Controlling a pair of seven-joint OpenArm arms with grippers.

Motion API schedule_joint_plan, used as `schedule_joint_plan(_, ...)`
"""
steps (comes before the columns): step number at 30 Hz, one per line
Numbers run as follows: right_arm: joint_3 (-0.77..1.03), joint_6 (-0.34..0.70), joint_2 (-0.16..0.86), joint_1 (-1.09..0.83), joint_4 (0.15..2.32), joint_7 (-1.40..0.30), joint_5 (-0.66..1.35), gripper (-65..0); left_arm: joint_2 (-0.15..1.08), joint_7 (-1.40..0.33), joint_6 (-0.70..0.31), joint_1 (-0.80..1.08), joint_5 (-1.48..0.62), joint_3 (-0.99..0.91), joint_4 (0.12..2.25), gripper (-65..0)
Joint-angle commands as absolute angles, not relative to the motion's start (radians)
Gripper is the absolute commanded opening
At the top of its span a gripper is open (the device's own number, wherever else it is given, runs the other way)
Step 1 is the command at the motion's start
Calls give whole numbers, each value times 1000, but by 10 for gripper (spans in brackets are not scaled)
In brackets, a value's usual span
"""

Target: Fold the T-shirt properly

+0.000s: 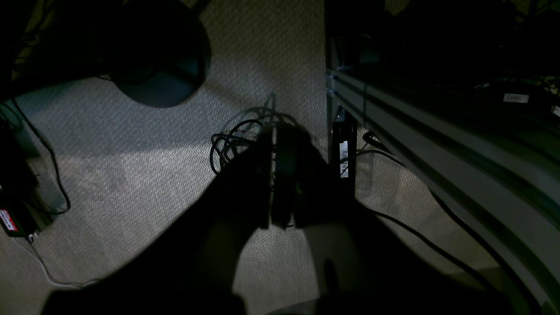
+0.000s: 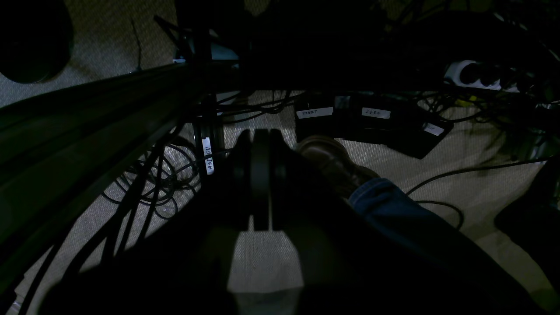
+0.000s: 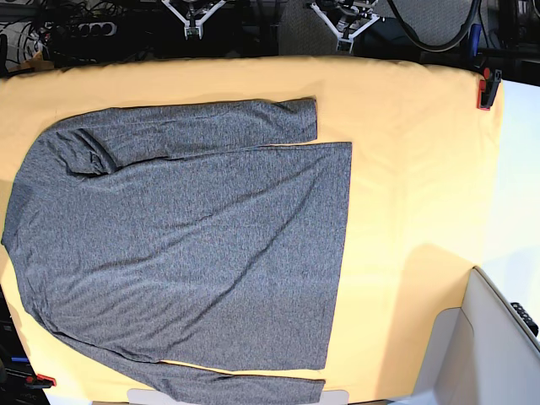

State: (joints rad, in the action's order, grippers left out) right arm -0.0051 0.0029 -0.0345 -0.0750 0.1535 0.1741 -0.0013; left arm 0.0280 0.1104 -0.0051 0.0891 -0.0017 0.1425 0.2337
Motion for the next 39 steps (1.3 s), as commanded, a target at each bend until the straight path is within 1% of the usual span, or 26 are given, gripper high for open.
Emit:
schedule_joint_plan(1,-4,4,-39,-79,157,189,-5,-650,31,131,-8,90,5,145,239,-649)
schedule_joint_plan(28,-4,4,-35,-79,159,191,-5,-650,31,133,-8,94,5,145,239,-649)
schedule_joint_plan(31,-4,4,-35,-90,194,191,-5,-650,33,137,-8,97,1,145,246,-649)
schedule_joint_plan(34,-4,-2,-35,-163,295,191,-5,-650,56,139,-8,137,-1,142,312,-649)
schedule_joint_plan(39,-4,-4,-35,-312,464,191,-5,-650,77,151,-8,280,-2,140,549,-649)
